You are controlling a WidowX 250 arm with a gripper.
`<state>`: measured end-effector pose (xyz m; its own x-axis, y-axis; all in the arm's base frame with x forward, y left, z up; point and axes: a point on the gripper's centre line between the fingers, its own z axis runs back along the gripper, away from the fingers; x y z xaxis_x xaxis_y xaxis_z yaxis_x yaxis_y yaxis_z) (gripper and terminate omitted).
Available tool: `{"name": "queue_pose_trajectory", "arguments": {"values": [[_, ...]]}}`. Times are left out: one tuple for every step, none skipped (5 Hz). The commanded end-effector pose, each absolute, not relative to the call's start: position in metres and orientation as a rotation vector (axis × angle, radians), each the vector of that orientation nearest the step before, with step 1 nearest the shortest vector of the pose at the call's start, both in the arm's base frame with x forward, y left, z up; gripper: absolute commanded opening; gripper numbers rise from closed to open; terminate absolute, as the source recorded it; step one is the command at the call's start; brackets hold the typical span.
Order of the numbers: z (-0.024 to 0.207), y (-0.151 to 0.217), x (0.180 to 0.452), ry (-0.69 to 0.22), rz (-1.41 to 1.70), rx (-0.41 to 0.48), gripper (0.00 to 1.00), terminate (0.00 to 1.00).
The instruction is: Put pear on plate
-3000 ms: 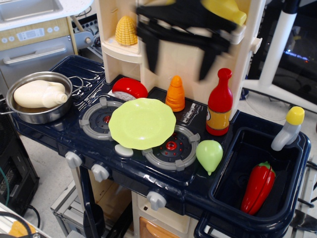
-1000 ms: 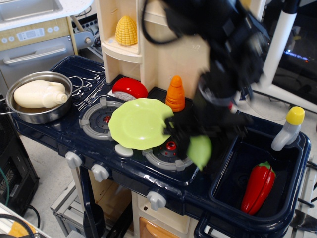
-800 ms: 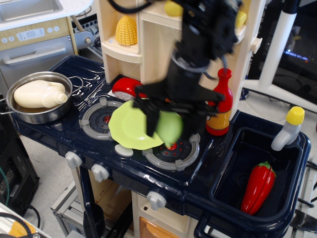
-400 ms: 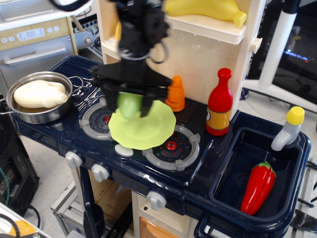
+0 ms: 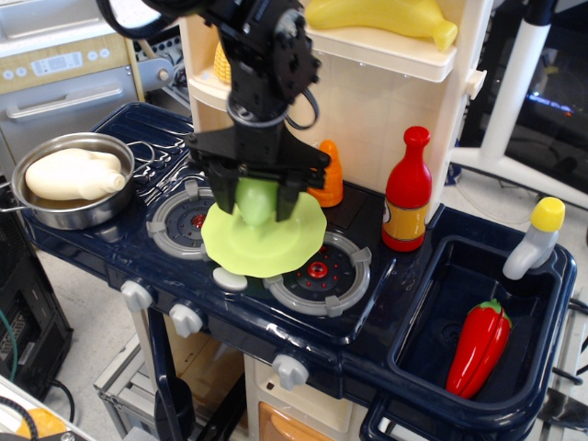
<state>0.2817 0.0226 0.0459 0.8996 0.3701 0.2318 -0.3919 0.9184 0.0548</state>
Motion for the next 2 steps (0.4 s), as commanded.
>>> {"name": "queue_pose_trajectory", "arguments": {"values": [[0.0559,0.0254,0.2935,-0.281,0.362,0.059,1.00,0.00],[0.0559,0.0254,0.2935,-0.281,0.362,0.059,1.00,1.00]]}}
